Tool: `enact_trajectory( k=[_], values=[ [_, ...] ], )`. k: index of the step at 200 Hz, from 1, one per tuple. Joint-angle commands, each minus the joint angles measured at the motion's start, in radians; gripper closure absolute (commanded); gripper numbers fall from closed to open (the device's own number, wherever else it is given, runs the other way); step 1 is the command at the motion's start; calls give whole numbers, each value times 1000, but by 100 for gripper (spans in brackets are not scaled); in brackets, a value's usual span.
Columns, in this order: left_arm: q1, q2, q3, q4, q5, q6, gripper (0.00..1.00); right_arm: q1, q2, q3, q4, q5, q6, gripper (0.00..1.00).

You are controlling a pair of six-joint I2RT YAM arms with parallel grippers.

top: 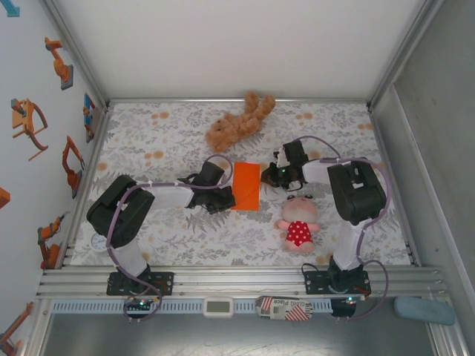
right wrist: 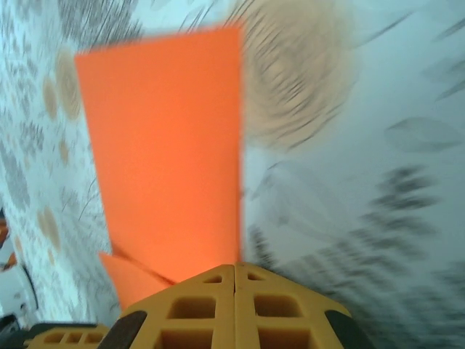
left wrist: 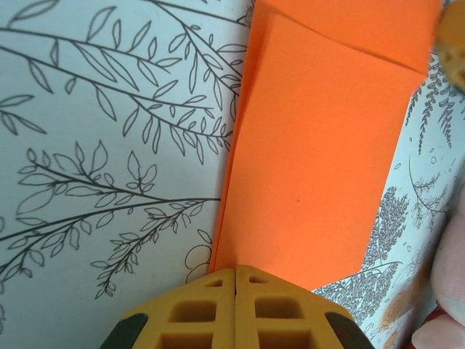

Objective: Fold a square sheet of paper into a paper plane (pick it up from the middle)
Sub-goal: Fold the triangle a second time at the center of the table.

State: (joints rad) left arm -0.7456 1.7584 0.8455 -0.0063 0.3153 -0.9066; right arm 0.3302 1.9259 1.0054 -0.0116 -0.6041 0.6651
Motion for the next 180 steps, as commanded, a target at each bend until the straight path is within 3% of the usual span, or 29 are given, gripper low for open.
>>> enact_trajectory(
  k=[1, 27, 65, 89, 122, 180],
  values=[
    [-1, 2, 8, -121, -22, 0, 100, -22, -27, 44, -74, 59, -60, 100],
    [0, -15, 89, -120, -5, 9, 93, -20, -117, 29, -105, 58, -43, 99],
    [16, -17, 148, -96, -26, 11, 76, -11, -224, -83, -48, 41, 74, 82],
    [44, 20, 157, -50, -3, -3, 72, 13, -262, -137, -5, 27, 147, 72],
    [57, 72, 194, -28, 10, 4, 71, 65, -264, -166, 27, 35, 208, 64],
    [68, 114, 190, -39, -25, -20, 72, 131, -184, -156, 102, 27, 279, 64]
  ],
)
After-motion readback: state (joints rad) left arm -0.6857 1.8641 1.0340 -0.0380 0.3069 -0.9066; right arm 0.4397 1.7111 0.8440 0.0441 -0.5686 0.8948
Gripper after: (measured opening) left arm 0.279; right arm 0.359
